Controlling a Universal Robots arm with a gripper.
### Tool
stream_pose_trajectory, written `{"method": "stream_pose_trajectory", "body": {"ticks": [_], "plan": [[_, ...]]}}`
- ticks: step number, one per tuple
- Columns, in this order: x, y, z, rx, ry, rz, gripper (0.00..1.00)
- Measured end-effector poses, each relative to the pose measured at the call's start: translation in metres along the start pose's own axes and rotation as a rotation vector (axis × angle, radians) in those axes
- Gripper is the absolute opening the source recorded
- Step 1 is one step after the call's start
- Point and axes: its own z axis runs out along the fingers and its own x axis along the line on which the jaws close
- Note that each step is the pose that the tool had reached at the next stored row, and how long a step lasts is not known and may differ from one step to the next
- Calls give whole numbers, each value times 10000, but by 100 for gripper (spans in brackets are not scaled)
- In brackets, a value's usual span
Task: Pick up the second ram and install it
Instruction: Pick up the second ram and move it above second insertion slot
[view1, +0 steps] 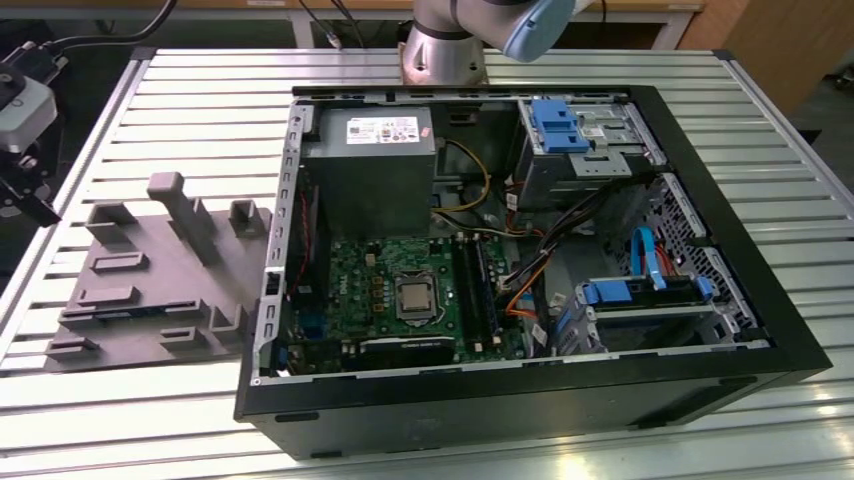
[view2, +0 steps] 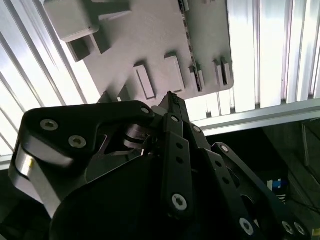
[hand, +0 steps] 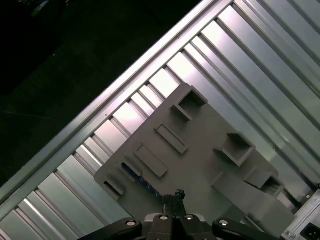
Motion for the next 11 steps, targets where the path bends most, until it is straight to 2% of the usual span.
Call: {"method": "stream_pose_trajectory", "body": {"ticks": [11], "plan": [[0, 0, 0, -56, 42, -990, 11]]}}
